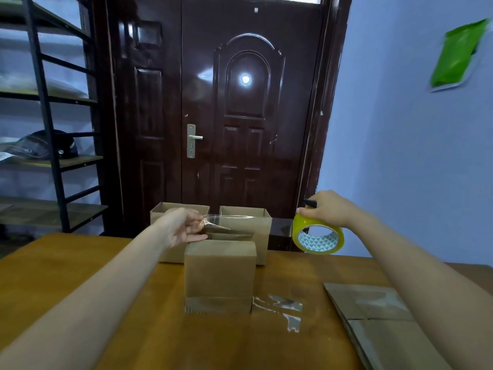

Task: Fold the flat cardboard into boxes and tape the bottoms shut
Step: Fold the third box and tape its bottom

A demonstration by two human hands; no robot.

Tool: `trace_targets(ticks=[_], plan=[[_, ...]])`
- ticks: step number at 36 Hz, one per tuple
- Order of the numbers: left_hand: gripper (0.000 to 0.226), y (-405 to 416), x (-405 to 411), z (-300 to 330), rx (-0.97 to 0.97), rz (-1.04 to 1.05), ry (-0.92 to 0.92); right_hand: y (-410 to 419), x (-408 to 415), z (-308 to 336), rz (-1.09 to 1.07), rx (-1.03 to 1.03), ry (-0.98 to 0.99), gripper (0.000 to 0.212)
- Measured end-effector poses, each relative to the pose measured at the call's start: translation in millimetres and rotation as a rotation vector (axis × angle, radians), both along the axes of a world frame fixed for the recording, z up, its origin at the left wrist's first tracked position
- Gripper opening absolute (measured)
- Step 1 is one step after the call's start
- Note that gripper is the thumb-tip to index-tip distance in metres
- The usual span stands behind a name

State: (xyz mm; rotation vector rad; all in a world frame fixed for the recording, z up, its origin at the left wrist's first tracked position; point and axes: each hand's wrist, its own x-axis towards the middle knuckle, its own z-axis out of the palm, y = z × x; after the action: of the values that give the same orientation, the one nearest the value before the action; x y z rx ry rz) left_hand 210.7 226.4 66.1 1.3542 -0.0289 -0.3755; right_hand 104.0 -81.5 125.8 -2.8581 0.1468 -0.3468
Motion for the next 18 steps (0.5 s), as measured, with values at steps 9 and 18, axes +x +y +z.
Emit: trace_targets(ticks=[9,18], plan=[[0.015,-3,-4,-16,0.073,0.041,-0.191,-5,5,-11,-0.020,0.049,0.015,0.045],[0.014,-4,1,-9,0.160,-0.035,-0.152,-9,1,-12,-0.039,0.150,0.000,0.049]])
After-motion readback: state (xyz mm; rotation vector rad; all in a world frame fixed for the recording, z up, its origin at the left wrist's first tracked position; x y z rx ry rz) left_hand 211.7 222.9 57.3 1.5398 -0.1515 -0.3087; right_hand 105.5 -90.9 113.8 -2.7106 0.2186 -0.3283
